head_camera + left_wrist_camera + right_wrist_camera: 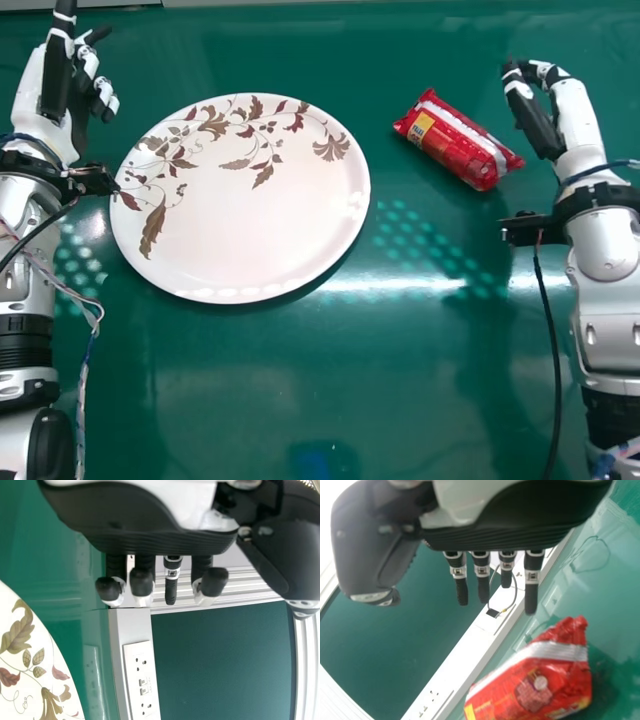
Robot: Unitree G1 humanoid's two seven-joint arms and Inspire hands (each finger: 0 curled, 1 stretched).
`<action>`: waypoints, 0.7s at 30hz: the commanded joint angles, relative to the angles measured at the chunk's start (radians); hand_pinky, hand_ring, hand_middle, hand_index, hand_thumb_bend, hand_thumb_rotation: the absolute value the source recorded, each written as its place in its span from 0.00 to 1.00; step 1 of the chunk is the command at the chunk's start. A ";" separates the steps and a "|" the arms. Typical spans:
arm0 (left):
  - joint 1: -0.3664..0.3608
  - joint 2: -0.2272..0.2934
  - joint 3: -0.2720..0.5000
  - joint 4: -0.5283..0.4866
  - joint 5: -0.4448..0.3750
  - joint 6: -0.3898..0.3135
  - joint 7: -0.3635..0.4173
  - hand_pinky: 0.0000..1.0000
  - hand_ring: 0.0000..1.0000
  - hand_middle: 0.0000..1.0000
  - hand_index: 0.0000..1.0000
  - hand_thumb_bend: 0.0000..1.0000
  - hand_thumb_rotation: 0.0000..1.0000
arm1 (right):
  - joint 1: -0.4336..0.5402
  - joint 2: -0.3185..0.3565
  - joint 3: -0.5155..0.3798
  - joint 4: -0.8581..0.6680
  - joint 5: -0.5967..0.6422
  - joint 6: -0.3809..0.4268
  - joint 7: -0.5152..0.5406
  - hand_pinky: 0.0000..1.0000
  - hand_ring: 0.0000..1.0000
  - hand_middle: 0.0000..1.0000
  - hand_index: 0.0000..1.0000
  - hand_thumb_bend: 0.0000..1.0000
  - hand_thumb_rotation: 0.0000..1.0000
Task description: Pick up biscuit and place it in the plate
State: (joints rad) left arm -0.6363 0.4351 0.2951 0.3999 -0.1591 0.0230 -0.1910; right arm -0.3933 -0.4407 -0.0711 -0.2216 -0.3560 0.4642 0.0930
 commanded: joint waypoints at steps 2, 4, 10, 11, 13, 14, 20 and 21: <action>0.014 0.017 0.004 0.021 0.006 -0.018 -0.003 0.00 0.00 0.98 0.00 1.00 1.00 | 0.035 -0.009 0.002 -0.037 -0.013 -0.001 0.005 0.78 0.90 0.93 0.89 0.68 0.39; 0.008 0.025 0.002 0.038 0.009 -0.029 -0.011 0.00 0.00 0.98 0.00 1.00 1.00 | 0.045 -0.010 0.008 -0.047 -0.029 -0.006 0.001 0.77 0.90 0.93 0.89 0.69 0.39; -0.005 0.035 -0.002 0.049 0.019 -0.021 -0.004 0.00 0.00 1.00 0.00 1.00 1.00 | 0.060 -0.031 0.029 -0.074 -0.052 -0.014 0.035 0.76 0.90 0.95 0.91 0.77 0.42; -0.004 0.034 -0.003 0.045 0.021 -0.017 -0.001 0.00 0.00 1.00 0.00 1.00 1.00 | 0.059 -0.040 0.036 -0.075 -0.059 -0.009 0.047 0.78 0.92 0.96 0.92 0.80 0.42; -0.001 0.034 -0.003 0.044 0.023 -0.023 -0.005 0.00 0.00 0.99 0.00 1.00 1.00 | 0.053 -0.058 0.044 -0.072 -0.067 -0.003 0.072 0.80 0.94 0.97 0.93 0.84 0.40; 0.000 0.033 -0.002 0.045 0.022 -0.027 -0.009 0.00 0.00 0.99 0.00 1.00 1.00 | 0.049 -0.071 0.051 -0.069 -0.077 0.003 0.086 0.80 0.94 0.97 0.94 0.87 0.40; 0.005 0.040 -0.001 0.056 0.027 -0.048 -0.015 0.00 0.00 1.00 0.00 1.00 1.00 | 0.024 -0.170 0.104 -0.062 -0.137 0.038 0.211 0.73 0.93 1.00 0.99 1.00 0.56; 0.006 0.041 0.000 0.054 0.027 -0.047 -0.015 0.00 0.00 0.99 0.00 1.00 1.00 | 0.018 -0.191 0.116 -0.056 -0.149 0.034 0.237 0.72 0.92 1.00 1.00 1.00 0.58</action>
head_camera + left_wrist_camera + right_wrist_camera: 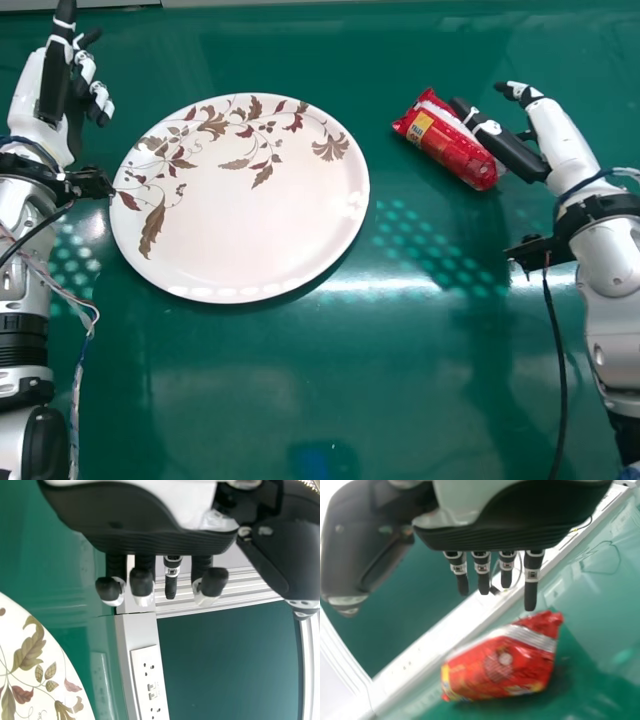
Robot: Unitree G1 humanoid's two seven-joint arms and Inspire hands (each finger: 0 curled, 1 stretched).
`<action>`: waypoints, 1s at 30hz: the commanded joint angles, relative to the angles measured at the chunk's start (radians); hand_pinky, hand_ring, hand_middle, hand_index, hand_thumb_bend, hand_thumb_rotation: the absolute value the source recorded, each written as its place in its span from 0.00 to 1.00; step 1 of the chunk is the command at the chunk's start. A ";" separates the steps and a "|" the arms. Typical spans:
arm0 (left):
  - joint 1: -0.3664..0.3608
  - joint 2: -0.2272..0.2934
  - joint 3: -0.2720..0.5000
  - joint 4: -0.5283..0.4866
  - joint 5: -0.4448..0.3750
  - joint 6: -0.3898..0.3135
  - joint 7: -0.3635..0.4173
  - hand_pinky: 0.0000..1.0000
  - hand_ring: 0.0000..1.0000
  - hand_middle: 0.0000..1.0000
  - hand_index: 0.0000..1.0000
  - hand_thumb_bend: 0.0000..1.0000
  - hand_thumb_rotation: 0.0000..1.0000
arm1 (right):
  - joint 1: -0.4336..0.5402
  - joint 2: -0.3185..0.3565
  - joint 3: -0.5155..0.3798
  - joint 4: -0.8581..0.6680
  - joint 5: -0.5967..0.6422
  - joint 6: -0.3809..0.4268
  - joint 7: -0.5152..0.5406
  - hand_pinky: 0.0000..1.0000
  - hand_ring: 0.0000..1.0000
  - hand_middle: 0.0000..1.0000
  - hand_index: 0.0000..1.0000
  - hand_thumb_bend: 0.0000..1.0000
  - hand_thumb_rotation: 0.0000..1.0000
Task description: Pick up biscuit and place it in the plate
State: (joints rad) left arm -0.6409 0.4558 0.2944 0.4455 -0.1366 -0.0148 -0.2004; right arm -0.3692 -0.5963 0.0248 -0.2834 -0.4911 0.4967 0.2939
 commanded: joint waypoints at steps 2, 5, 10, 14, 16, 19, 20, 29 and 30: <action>0.011 0.021 0.001 0.002 0.004 0.001 -0.001 0.00 0.00 0.97 0.00 1.00 1.00 | -0.023 -0.074 0.044 0.023 -0.035 -0.014 0.079 0.72 0.92 1.00 1.00 1.00 0.59; 0.008 0.022 0.000 0.008 0.004 -0.001 -0.002 0.00 0.00 0.97 0.00 1.00 1.00 | -0.055 -0.108 0.063 0.046 -0.043 -0.020 0.136 0.75 0.93 1.00 1.00 1.00 0.57; 0.010 0.023 -0.006 0.005 0.010 -0.003 -0.002 0.00 0.00 1.00 0.00 1.00 1.00 | -0.115 -0.140 0.094 0.082 -0.058 -0.005 0.210 0.87 0.99 1.00 1.00 1.00 0.52; 0.009 0.027 -0.004 0.014 0.010 -0.018 -0.013 0.00 0.00 0.97 0.00 1.00 1.00 | -0.175 -0.175 0.150 0.130 -0.112 -0.036 0.259 0.86 0.99 1.00 1.00 1.00 0.55; 0.013 0.028 -0.005 0.002 0.013 -0.013 -0.010 0.00 0.00 0.98 0.00 1.00 1.00 | -0.191 -0.181 0.164 0.148 -0.127 -0.054 0.266 0.84 0.97 1.00 1.00 1.00 0.56; 0.014 0.030 -0.005 0.002 0.015 -0.017 -0.012 0.00 0.00 0.97 0.00 1.00 1.00 | -0.215 -0.184 0.181 0.174 -0.151 -0.071 0.279 0.82 0.96 1.00 1.00 1.00 0.56; 0.014 0.030 -0.006 -0.002 0.017 -0.014 -0.009 0.00 0.00 0.97 0.00 1.00 1.00 | -0.226 -0.187 0.189 0.183 -0.164 -0.076 0.284 0.81 0.95 1.00 1.00 1.00 0.56; 0.023 0.027 -0.005 -0.018 0.015 -0.011 -0.013 0.00 0.00 0.94 0.00 1.00 1.00 | -0.297 -0.216 0.255 0.223 -0.274 -0.099 0.389 0.75 0.89 0.99 1.00 1.00 0.54; 0.024 0.028 -0.004 -0.020 0.015 -0.013 -0.013 0.00 0.00 0.93 0.00 1.00 1.00 | -0.305 -0.220 0.263 0.226 -0.288 -0.103 0.403 0.76 0.90 0.99 1.00 1.00 0.54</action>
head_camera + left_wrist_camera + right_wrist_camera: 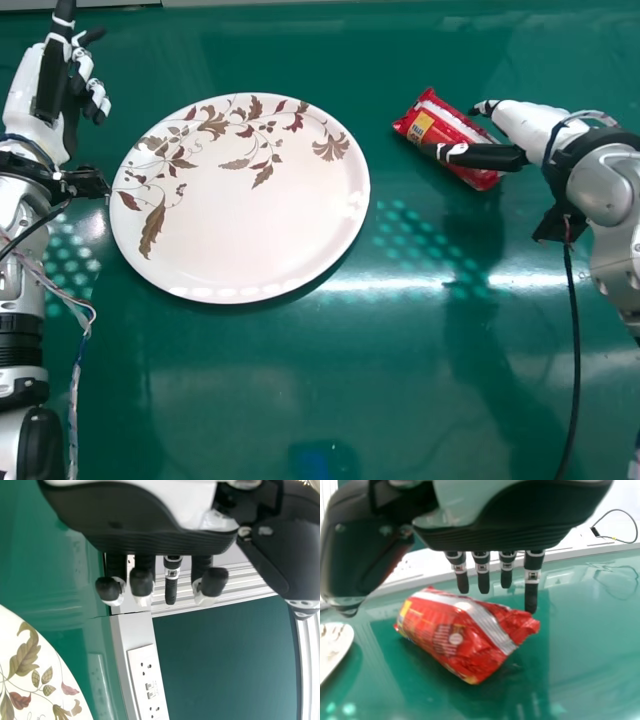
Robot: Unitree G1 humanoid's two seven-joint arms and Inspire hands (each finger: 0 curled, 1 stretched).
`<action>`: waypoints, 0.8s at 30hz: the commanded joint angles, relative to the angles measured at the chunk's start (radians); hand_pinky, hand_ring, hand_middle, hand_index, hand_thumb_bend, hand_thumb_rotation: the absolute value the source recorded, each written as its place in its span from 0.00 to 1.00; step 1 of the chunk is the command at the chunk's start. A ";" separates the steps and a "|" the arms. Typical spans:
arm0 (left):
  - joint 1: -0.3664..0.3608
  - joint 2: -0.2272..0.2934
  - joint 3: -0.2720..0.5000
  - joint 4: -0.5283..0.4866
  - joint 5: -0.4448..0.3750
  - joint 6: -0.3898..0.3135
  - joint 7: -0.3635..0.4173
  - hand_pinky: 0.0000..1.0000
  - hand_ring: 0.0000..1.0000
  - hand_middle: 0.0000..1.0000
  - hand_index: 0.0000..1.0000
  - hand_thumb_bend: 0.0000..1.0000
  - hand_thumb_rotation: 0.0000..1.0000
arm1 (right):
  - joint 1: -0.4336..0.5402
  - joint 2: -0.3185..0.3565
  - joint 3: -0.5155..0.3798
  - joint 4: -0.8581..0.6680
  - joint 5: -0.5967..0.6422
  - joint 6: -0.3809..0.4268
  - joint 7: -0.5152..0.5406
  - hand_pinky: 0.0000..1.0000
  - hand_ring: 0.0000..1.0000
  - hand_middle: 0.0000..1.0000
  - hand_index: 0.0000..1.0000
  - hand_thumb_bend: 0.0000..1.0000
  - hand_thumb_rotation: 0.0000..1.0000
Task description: Pick up biscuit and place it in the plate
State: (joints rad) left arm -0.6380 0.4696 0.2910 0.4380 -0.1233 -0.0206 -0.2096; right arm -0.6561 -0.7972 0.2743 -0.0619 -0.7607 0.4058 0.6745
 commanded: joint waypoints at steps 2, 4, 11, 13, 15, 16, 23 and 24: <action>0.023 0.013 0.001 -0.020 -0.003 -0.005 -0.006 0.00 0.00 0.92 0.00 1.00 1.00 | -0.026 -0.022 0.020 0.007 -0.038 -0.017 0.042 0.78 0.90 0.99 1.00 1.00 0.53; 0.026 0.011 0.004 -0.032 -0.008 0.002 -0.007 0.00 0.00 0.92 0.00 1.00 1.00 | -0.030 -0.022 0.023 0.013 -0.053 -0.025 0.059 0.76 0.89 0.97 0.99 1.00 0.52; 0.040 0.015 0.006 -0.075 -0.015 0.021 -0.010 0.00 0.00 0.92 0.00 1.00 1.00 | -0.024 -0.027 0.040 0.040 -0.087 -0.057 0.112 0.76 0.90 0.97 0.98 1.00 0.48; 0.045 0.014 0.007 -0.091 -0.012 0.028 -0.004 0.00 0.00 0.91 0.00 1.00 1.00 | -0.024 -0.033 0.060 0.054 -0.115 -0.072 0.134 0.80 0.92 0.98 0.99 1.00 0.48; 0.049 0.012 0.008 -0.104 -0.013 0.031 -0.002 0.00 0.00 0.92 0.00 1.00 1.00 | -0.023 -0.036 0.075 0.065 -0.142 -0.088 0.142 0.70 0.88 0.97 0.98 1.00 0.49; 0.052 0.013 0.008 -0.109 -0.013 0.031 -0.003 0.00 0.00 0.93 0.00 1.00 1.00 | -0.019 -0.037 0.086 0.077 -0.159 -0.108 0.130 0.66 0.85 0.95 0.98 1.00 0.48; 0.063 0.006 0.013 -0.143 -0.022 0.041 -0.002 0.00 0.00 0.90 0.00 1.00 1.00 | -0.014 -0.005 0.114 0.168 -0.210 -0.174 0.057 0.54 0.69 0.83 0.94 1.00 0.36; 0.064 0.004 0.015 -0.148 -0.024 0.042 -0.001 0.00 0.00 0.88 0.00 1.00 1.00 | -0.016 -0.001 0.117 0.182 -0.214 -0.182 0.046 0.52 0.64 0.79 0.93 1.00 0.33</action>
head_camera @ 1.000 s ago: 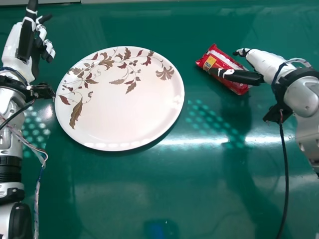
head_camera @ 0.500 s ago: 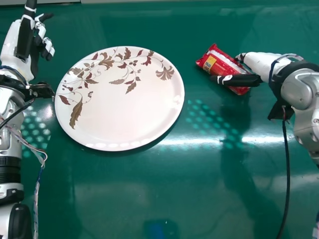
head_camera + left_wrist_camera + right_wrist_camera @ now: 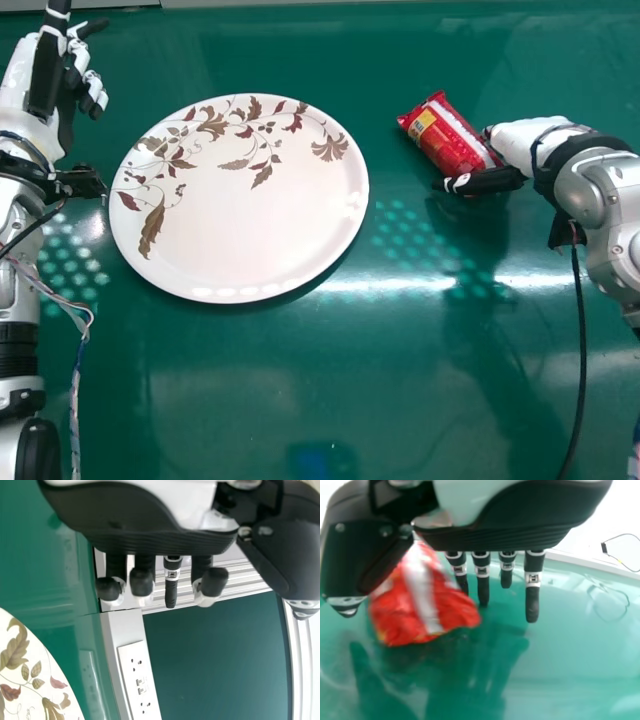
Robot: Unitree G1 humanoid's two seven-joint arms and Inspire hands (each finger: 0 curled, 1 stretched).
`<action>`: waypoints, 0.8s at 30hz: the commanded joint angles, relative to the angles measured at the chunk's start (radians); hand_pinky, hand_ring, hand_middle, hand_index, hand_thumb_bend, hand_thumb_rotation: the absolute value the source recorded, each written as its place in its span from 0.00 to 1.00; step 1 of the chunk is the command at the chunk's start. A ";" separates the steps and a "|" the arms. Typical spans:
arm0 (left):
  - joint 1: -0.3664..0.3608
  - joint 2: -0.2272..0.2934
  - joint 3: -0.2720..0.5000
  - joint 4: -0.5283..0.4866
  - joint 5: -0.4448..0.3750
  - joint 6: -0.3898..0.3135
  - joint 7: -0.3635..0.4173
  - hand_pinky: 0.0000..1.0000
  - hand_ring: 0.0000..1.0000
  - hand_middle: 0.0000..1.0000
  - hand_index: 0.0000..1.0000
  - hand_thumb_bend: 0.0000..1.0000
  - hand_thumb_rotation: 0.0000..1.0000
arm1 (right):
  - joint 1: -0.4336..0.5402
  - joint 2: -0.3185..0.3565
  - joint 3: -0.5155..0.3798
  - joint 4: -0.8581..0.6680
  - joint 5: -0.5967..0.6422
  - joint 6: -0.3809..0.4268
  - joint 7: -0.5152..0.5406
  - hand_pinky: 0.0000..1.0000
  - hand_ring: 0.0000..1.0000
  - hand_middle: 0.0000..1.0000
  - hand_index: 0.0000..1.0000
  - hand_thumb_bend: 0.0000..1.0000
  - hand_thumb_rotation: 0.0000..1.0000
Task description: Pick up biscuit and place it in the plate
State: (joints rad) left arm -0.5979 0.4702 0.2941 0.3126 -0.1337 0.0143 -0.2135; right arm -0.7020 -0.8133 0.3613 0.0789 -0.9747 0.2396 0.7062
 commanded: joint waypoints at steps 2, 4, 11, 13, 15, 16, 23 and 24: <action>0.026 0.000 0.019 -0.028 -0.026 0.008 0.000 0.00 0.00 0.87 0.00 1.00 1.00 | 0.019 0.025 0.044 0.077 -0.017 -0.034 -0.007 0.50 0.63 0.77 0.92 1.00 0.31; 0.030 -0.001 0.022 -0.041 -0.035 0.014 -0.001 0.00 0.00 0.87 0.00 1.00 1.00 | 0.002 0.034 0.063 0.124 -0.038 -0.056 -0.033 0.47 0.59 0.73 0.91 1.00 0.29; 0.061 0.001 0.028 -0.108 -0.063 0.037 -0.001 0.00 0.00 0.80 0.00 1.00 1.00 | -0.083 0.089 0.120 0.313 -0.101 -0.091 -0.137 0.50 0.59 0.70 0.89 1.00 0.28; 0.067 0.002 0.031 -0.118 -0.066 0.036 -0.003 0.00 0.00 0.78 0.00 1.00 1.00 | -0.107 0.098 0.139 0.365 -0.124 -0.101 -0.182 0.50 0.59 0.71 0.89 1.00 0.28; 0.073 0.001 0.035 -0.127 -0.071 0.039 -0.005 0.00 0.00 0.75 0.00 1.00 1.00 | -0.134 0.101 0.169 0.421 -0.159 -0.123 -0.235 0.44 0.53 0.68 0.85 1.00 0.31; 0.075 0.003 0.035 -0.133 -0.074 0.040 -0.008 0.00 0.00 0.74 0.00 1.00 1.00 | -0.151 0.109 0.180 0.454 -0.169 -0.126 -0.251 0.43 0.52 0.68 0.84 1.00 0.32; 0.090 0.001 0.035 -0.178 -0.084 0.050 -0.007 0.00 0.00 0.72 0.00 1.00 1.00 | -0.232 0.171 0.237 0.668 -0.164 -0.145 -0.386 0.41 0.54 0.68 0.74 1.00 0.30; 0.093 0.000 0.036 -0.185 -0.085 0.050 -0.005 0.00 0.00 0.72 0.00 1.00 1.00 | -0.235 0.181 0.231 0.688 -0.149 -0.147 -0.414 0.41 0.55 0.68 0.69 1.00 0.23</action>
State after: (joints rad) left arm -0.5295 0.4705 0.3232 0.1513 -0.2150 0.0585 -0.2181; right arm -0.9938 -0.6515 0.5620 0.6888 -1.1236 0.0966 0.2836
